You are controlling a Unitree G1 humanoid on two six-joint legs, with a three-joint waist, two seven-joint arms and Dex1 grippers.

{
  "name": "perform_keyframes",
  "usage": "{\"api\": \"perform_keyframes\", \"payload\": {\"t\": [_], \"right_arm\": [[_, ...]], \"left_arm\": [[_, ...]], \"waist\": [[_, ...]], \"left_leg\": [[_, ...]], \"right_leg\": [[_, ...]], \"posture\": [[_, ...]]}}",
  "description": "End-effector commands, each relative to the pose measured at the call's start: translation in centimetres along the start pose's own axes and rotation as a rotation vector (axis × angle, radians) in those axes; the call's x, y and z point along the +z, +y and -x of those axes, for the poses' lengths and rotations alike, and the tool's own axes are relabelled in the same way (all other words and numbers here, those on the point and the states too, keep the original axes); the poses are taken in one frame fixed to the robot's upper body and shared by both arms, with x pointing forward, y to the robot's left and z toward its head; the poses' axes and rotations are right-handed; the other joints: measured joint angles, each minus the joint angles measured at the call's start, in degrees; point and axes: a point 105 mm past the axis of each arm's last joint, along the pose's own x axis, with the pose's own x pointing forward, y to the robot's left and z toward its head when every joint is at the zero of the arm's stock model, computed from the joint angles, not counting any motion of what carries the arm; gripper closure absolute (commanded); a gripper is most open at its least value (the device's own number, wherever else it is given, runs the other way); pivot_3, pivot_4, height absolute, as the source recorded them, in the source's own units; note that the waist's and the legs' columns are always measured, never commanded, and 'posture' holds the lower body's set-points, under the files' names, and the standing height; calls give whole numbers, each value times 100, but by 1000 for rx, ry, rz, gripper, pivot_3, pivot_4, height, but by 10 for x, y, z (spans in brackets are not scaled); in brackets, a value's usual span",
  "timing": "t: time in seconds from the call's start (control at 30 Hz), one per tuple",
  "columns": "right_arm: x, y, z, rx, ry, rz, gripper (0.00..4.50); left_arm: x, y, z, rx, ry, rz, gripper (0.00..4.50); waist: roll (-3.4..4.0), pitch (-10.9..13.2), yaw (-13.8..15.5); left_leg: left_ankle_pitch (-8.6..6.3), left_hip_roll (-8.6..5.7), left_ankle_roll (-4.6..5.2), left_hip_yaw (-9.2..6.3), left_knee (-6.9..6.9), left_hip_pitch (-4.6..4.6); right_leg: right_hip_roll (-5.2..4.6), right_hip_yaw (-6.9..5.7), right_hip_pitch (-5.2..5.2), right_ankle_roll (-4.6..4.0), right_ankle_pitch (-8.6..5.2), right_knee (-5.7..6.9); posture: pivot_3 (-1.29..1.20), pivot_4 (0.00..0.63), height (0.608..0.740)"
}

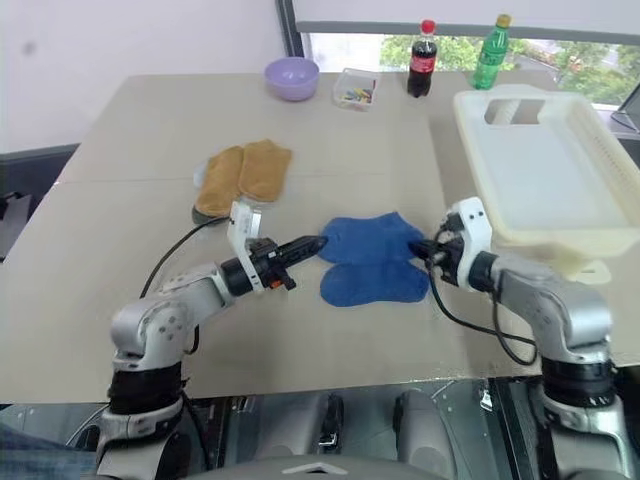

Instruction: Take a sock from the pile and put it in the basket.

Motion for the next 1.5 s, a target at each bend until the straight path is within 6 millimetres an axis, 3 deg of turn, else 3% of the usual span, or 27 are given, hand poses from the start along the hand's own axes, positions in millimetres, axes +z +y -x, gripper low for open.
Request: {"api": "perform_keyframes", "payload": {"t": [0.03, 0.37, 1.17, 1.27, 1.4, 1.43, 1.5], "right_arm": [[2, 8, 13, 52, 15, 52, 4500], [-5, 15, 15, 101, 92, 41, 4500], [-17, 9, 11, 54, 134, 16, 4500], [-20, 8, 12, 46, 134, 6, 3575], [-22, 10, 14, 59, 135, 15, 1727], [-22, 10, 15, 55, 130, 23, 1466], [-17, 7, 17, 34, 95, 49, 396]], "left_arm": [[3, -22, 13, 18, -31, -42, 4461], [-30, -42, 18, 70, 35, -43, 4461], [-35, -32, 11, 124, 8, -28, 4461], [-31, -29, 7, 125, -1, -26, 4500], [-36, -31, 5, 114, 15, -30, 4500], [-36, -31, 5, 114, 14, -28, 4500], [-37, -30, 5, 113, 16, -26, 4500]], "waist": [[-3, 1, 10], [-2, 1, 52], [-2, 1, 43], [-2, 1, 49], [-2, 0, 39], [-2, 1, 39], [-2, 0, 40]], "left_leg": [[0, 0, 0, 0, 0, 1], [-1, 5, 3, -3, 3, 4], [-2, 3, 5, -1, 5, 1], [-2, 3, 5, -2, 5, 1], [-1, 2, 5, 0, 6, 1], [-1, 2, 5, 0, 6, 1], [-1, 2, 4, 0, 6, 1]], "right_leg": [[-1, 1, 2, 0, 0, -1], [1, 0, 4, -6, 1, 3], [4, -1, 4, -6, 2, -1], [5, -2, 4, -6, 2, 0], [6, 1, 4, -5, 2, 0], [6, 0, 4, -5, 2, 0], [6, 0, 4, -5, 2, 0]], "posture": [[0, 150, 740], [0, 150, 740], [0, 150, 740], [0, 150, 740], [0, 150, 740], [0, 150, 740], [0, 150, 740]]}}
